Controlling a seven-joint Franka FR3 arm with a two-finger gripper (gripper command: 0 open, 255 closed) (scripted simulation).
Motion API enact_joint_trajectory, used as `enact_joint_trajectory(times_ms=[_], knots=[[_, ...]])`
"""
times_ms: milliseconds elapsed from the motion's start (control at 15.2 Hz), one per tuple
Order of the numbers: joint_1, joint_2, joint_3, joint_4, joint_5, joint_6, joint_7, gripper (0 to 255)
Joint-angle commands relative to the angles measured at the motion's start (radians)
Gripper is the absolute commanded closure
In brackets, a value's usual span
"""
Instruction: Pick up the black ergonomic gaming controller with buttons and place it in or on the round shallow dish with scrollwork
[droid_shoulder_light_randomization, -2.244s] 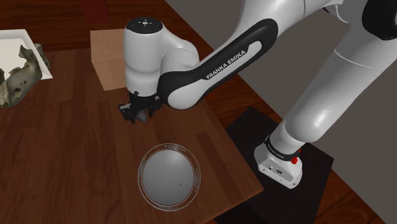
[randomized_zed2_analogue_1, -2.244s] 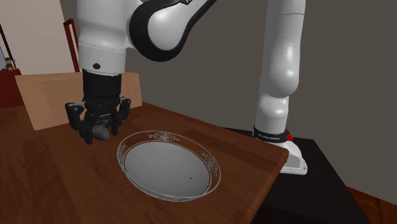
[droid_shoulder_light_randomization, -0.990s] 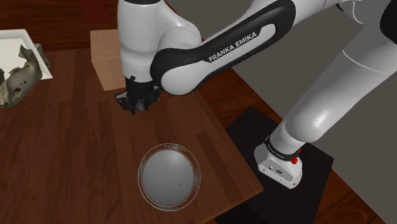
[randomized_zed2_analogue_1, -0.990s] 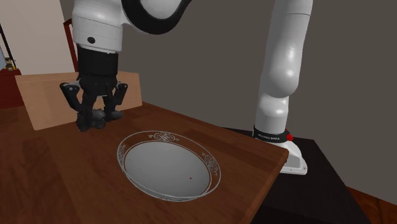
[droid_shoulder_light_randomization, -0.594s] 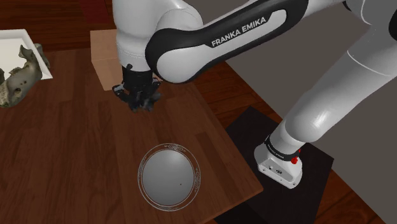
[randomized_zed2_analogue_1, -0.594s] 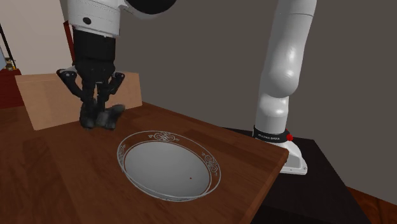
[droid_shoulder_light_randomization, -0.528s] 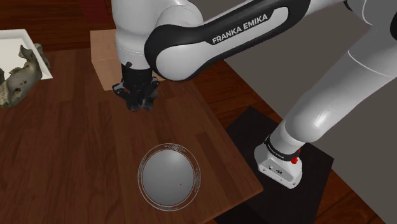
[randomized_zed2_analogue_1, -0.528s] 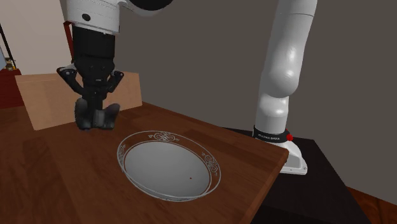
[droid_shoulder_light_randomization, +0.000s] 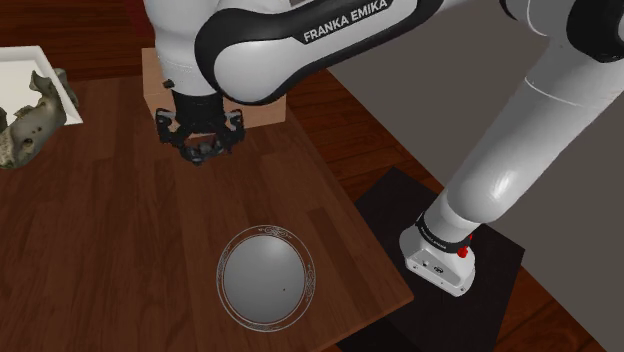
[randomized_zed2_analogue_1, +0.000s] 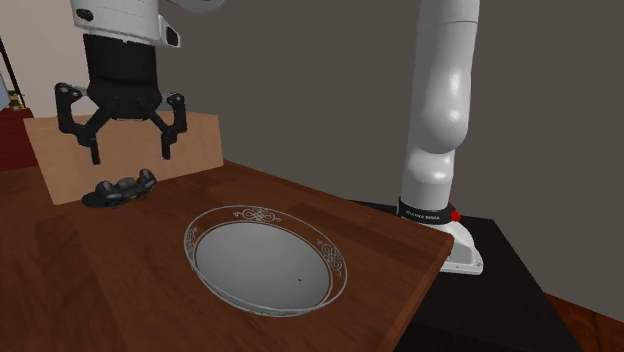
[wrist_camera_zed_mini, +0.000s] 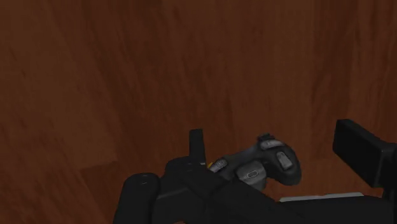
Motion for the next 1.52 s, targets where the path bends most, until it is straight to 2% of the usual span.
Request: enact_joint_trajectory(times_ms=[0,66,198,264,726,1254,1320,1452], knots=[[0.014,0.137,-0.009,0.124,-0.076,-0.092,0.508,0],[0.035,0.183,-0.044,0.17,-0.076,-0.125,0.695,0],[0.057,0.236,-0.113,0.22,-0.03,-0.157,1.038,0],[0.06,0.24,-0.127,0.221,-0.016,-0.158,1.095,0],[0.069,0.274,-0.139,0.159,-0.042,-0.068,1.112,0],[0.069,0.274,-0.138,0.159,-0.042,-0.068,1.112,0],[0.066,0.27,-0.137,0.158,-0.04,-0.07,1.109,255],[0.068,0.272,-0.137,0.17,-0.04,-0.081,1.11,255]])
